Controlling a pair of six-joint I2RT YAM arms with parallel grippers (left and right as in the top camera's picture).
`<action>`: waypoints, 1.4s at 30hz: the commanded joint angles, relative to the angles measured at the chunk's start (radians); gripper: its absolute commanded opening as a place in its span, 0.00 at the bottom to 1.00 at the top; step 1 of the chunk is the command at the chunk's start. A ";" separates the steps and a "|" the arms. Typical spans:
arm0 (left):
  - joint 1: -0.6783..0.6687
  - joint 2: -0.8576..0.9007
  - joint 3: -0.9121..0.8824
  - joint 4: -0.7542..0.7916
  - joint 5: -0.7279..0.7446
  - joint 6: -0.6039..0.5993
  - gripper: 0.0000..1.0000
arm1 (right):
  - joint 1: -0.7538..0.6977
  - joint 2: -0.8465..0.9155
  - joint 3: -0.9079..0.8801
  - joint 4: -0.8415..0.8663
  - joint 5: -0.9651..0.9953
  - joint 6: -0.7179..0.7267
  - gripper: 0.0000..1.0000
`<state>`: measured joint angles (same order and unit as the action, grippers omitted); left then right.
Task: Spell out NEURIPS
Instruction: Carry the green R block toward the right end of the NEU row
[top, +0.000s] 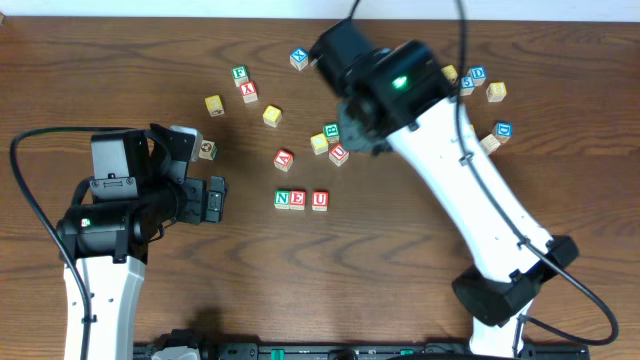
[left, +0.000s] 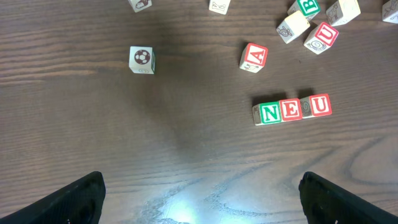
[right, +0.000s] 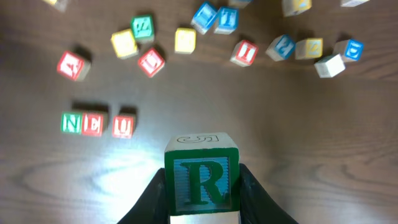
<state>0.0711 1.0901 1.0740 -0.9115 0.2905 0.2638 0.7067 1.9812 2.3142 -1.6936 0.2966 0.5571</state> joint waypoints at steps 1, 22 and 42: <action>0.005 -0.006 0.021 -0.001 0.012 0.013 0.98 | 0.026 -0.030 -0.056 0.002 0.050 0.060 0.01; 0.005 -0.006 0.021 -0.001 0.012 0.013 0.98 | 0.030 -0.386 -0.795 0.483 -0.127 0.139 0.01; 0.005 -0.006 0.021 -0.001 0.012 0.013 0.98 | 0.034 -0.386 -1.257 0.912 -0.138 0.303 0.01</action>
<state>0.0711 1.0901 1.0740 -0.9115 0.2905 0.2638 0.7357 1.6016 1.0981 -0.8162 0.1486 0.8337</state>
